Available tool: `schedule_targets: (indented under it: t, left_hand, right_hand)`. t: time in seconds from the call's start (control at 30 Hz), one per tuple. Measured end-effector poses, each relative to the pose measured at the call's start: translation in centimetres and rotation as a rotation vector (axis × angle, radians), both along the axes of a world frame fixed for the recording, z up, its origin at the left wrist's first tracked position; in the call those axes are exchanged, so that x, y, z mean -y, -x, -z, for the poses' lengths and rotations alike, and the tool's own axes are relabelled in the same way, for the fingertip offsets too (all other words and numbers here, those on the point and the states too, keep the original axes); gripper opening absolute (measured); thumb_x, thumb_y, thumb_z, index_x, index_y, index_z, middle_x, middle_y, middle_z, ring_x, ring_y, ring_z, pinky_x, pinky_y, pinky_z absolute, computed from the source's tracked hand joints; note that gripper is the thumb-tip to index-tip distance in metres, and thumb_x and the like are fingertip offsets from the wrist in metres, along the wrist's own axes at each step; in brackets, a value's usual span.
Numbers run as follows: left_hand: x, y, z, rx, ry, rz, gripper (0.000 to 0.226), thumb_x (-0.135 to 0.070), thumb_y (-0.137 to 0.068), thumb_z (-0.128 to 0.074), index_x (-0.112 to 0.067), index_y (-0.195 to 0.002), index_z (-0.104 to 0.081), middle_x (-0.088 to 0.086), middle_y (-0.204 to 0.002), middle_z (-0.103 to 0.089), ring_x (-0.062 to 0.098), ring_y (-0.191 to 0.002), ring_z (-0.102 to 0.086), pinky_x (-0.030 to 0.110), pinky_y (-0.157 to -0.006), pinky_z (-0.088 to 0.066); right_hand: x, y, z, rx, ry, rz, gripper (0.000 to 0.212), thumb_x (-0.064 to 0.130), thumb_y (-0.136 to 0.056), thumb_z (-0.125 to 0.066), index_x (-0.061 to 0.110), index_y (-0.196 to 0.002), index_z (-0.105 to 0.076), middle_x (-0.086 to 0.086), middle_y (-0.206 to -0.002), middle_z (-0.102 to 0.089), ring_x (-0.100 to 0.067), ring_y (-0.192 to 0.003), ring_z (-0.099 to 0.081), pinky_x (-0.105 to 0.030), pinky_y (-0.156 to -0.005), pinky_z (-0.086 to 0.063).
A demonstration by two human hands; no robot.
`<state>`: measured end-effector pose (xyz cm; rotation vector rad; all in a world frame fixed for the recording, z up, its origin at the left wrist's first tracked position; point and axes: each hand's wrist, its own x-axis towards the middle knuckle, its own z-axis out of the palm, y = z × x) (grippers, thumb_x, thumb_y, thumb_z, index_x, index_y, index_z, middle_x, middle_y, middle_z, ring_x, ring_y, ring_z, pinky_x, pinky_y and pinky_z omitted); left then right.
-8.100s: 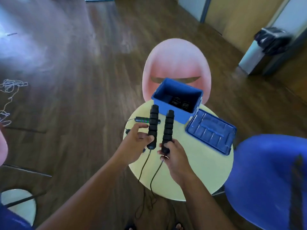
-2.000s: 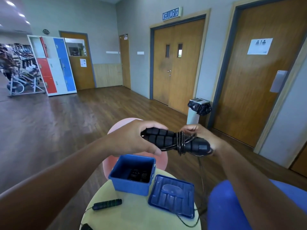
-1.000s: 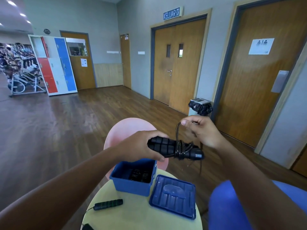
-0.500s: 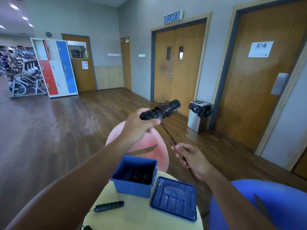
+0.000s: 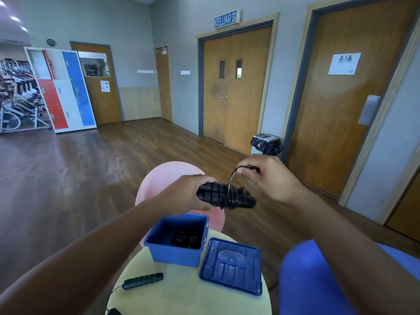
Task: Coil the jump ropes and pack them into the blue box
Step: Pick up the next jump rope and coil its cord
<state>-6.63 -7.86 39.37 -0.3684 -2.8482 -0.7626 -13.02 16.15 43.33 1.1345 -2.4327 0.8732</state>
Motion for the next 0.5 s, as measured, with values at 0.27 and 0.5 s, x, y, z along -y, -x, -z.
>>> schedule_targets:
  t: [0.27, 0.5]
  left_hand:
    - [-2.2, -3.6, -2.3, 0.066, -0.437, 0.175, 0.057, -0.02, -0.071, -0.09, -0.029, -0.122, -0.068, -0.007, -0.107, -0.075, 0.01, -0.1, -0.069, 0.023, -0.09, -0.055]
    - [-3.2, -2.9, -3.0, 0.016, -0.774, 0.059, 0.042, 0.003, -0.081, -0.077, -0.014, -0.119, -0.068, -0.006, -0.073, -0.071, 0.011, -0.061, -0.061, 0.024, -0.069, -0.054]
  right_hand:
    - [-1.9, 1.8, 1.9, 0.707, 0.35, -0.171, 0.021, 0.01, -0.094, -0.062, 0.011, -0.077, -0.074, 0.001, -0.07, -0.071, -0.009, -0.064, -0.064, -0.023, -0.067, -0.05]
    - [0.2, -1.1, 7.5, 1.029, 0.665, -0.241, 0.027, 0.022, -0.1, -0.049, 0.006, -0.081, -0.059, 0.001, -0.059, -0.047, -0.008, -0.044, -0.035, -0.018, -0.042, -0.027]
